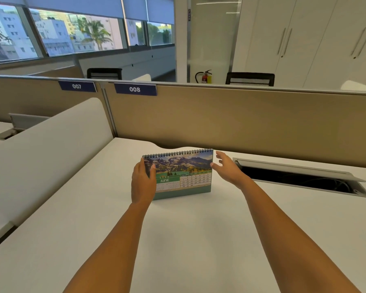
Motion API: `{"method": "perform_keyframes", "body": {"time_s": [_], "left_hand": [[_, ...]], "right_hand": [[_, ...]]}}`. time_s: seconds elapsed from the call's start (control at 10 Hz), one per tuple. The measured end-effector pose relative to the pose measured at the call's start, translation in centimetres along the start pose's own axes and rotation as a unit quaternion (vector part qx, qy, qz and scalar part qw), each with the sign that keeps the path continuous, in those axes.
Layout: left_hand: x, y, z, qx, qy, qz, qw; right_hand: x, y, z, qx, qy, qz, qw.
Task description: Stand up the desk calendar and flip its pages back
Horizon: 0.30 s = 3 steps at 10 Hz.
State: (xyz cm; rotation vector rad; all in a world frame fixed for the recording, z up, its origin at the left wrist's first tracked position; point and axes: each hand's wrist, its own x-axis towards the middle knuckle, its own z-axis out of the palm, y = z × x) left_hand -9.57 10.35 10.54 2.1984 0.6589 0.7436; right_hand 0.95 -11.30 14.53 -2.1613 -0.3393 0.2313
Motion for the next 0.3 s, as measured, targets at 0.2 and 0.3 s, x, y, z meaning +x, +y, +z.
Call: {"method": "perform_keyframes", "body": {"time_s": [0.2,0.3], "left_hand": [[0.3,1.3,-0.8,0.079,0.031,0.068,0.994],[0.7,3.6,-1.4,0.106,0.026,0.134,0.985]], "right_hand": [[-3.1,0.1,-3.3,-0.104,0.038,-0.055,0.992],[-5.4,-0.2,-5.4,-0.125,0.092,-0.089,0.984]]}}
